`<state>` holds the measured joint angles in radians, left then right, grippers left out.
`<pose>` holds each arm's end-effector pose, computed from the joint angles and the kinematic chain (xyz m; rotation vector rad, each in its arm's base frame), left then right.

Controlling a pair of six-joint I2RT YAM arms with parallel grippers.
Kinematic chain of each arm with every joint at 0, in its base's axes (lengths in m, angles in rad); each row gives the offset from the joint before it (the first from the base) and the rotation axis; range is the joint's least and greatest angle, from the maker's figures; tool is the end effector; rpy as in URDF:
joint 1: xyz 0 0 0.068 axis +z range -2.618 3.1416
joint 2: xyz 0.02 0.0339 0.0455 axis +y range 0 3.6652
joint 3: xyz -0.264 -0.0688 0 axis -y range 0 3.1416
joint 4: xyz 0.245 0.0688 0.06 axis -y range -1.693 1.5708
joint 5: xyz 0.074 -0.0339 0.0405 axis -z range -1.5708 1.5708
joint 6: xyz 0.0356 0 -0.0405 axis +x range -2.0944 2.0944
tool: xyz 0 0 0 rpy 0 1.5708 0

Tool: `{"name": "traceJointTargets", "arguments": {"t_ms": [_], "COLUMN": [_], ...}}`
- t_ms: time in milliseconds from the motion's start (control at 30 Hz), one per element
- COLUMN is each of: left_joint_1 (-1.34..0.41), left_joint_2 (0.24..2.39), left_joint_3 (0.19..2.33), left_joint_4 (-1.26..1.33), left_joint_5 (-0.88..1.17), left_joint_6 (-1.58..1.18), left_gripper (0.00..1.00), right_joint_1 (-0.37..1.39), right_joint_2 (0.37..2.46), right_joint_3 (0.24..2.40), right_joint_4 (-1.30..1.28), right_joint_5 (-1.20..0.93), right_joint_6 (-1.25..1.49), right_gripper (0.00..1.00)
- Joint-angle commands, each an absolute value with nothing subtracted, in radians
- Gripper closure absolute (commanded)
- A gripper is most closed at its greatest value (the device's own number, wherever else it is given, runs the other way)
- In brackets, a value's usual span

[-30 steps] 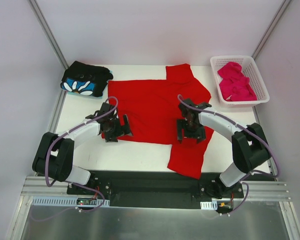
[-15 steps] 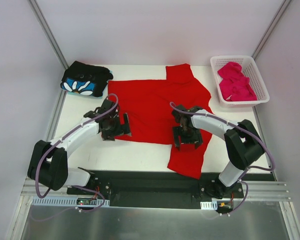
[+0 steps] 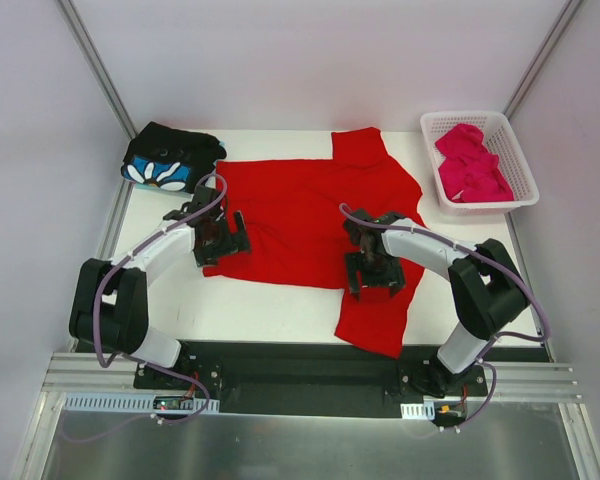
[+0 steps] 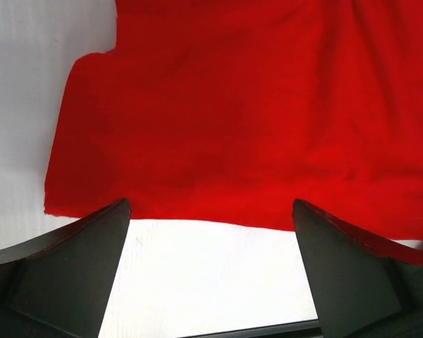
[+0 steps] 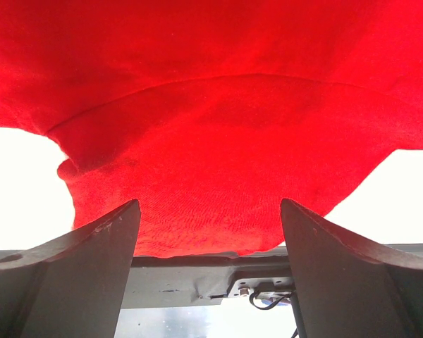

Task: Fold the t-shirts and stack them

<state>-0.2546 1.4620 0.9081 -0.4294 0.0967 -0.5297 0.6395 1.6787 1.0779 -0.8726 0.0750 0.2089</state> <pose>0.2816 -0.0768 0.2070 -0.3192 2.5842 -0.4174 0.2384 0.1740 0.1780 -0.6402 2.9531 -0.0427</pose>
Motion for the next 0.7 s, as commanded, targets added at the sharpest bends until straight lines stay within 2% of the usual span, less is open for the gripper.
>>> {"name": "traceJointTargets", "arguments": {"t_ms": [0,167,433,667], "left_joint_1": [-0.25,-0.25,-0.258,-0.33], "left_joint_2": [1.488,1.483,1.322,1.233], "left_joint_3": [0.876,0.804,0.634,0.577], "left_joint_4": [-0.364,-0.336,-0.331,-0.373], "left_joint_5": [0.109,0.158,0.184,0.172], "left_joint_6": [-0.523,-0.557,-0.609,-0.666], "left_gripper": [0.01,0.01,0.01,0.01], "right_joint_1": [0.643,0.643,0.644,0.644], "right_joint_2": [1.669,1.677,1.658,1.658], "right_joint_3": [1.081,1.077,1.071,1.071], "right_joint_4": [-0.902,-0.899,-0.891,-0.893], "right_joint_5": [0.083,0.083,0.074,0.087], "right_joint_6": [0.209,0.209,0.222,0.229], "right_gripper": [0.16,0.16,0.16,0.16]}}
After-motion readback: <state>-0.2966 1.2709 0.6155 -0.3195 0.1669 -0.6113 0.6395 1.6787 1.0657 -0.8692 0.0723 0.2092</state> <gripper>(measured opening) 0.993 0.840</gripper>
